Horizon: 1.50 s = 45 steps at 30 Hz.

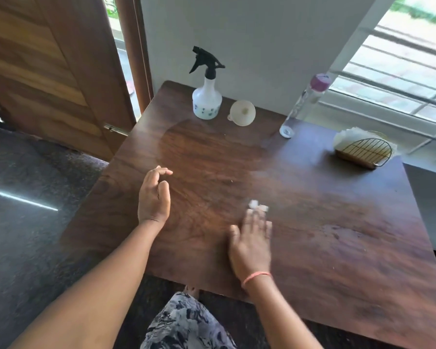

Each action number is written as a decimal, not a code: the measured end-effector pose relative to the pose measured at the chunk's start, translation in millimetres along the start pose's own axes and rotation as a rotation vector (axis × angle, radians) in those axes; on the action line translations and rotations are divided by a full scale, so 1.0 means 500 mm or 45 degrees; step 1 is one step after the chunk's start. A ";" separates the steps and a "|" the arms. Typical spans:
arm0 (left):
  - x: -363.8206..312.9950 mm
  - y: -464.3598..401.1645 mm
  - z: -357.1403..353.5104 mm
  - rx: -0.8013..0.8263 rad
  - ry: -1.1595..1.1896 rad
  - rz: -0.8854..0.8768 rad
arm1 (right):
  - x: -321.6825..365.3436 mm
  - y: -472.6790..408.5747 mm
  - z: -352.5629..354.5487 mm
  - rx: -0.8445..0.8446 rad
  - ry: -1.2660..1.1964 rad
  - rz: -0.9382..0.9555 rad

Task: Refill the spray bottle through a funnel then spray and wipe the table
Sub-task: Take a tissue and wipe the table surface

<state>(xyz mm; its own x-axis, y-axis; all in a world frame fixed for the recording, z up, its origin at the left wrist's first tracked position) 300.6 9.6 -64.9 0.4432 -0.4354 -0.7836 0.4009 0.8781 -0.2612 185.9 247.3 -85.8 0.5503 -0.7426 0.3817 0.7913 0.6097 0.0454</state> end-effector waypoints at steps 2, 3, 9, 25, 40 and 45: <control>0.000 -0.002 0.002 0.005 -0.002 0.020 | 0.135 0.023 -0.050 0.170 -0.057 0.343; 0.001 -0.002 0.003 0.012 -0.007 0.031 | 0.189 0.037 -0.067 0.267 -0.053 0.498; 0.000 -0.004 0.005 0.051 -0.007 0.027 | 0.104 -0.094 -0.028 0.197 0.090 0.352; 0.005 -0.014 0.018 0.070 0.131 0.137 | 0.330 -0.096 -0.116 0.426 0.018 0.683; -0.006 -0.016 0.005 0.159 0.017 0.016 | 0.039 -0.159 0.109 -0.187 -0.587 0.192; -0.006 -0.017 0.007 0.155 0.018 -0.004 | 0.064 -0.150 0.038 0.129 -0.404 0.148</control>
<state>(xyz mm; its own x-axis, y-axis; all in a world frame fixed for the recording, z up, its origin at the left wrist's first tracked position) 298.6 2.9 -58.2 0.4307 -0.4347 -0.7909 0.4970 0.8458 -0.1941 139.0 182.8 -59.5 0.5121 -0.5532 0.6570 0.6892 0.7212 0.0701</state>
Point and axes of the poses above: each hand's wrist, its own y-axis away from the middle knuckle, its own z-axis out of the back of the hand, x = y × z, the point moved 5 cm from there along -y, towards the middle knuckle, and after that the axes turned 11 degrees about -y, right-handed, at the moved point
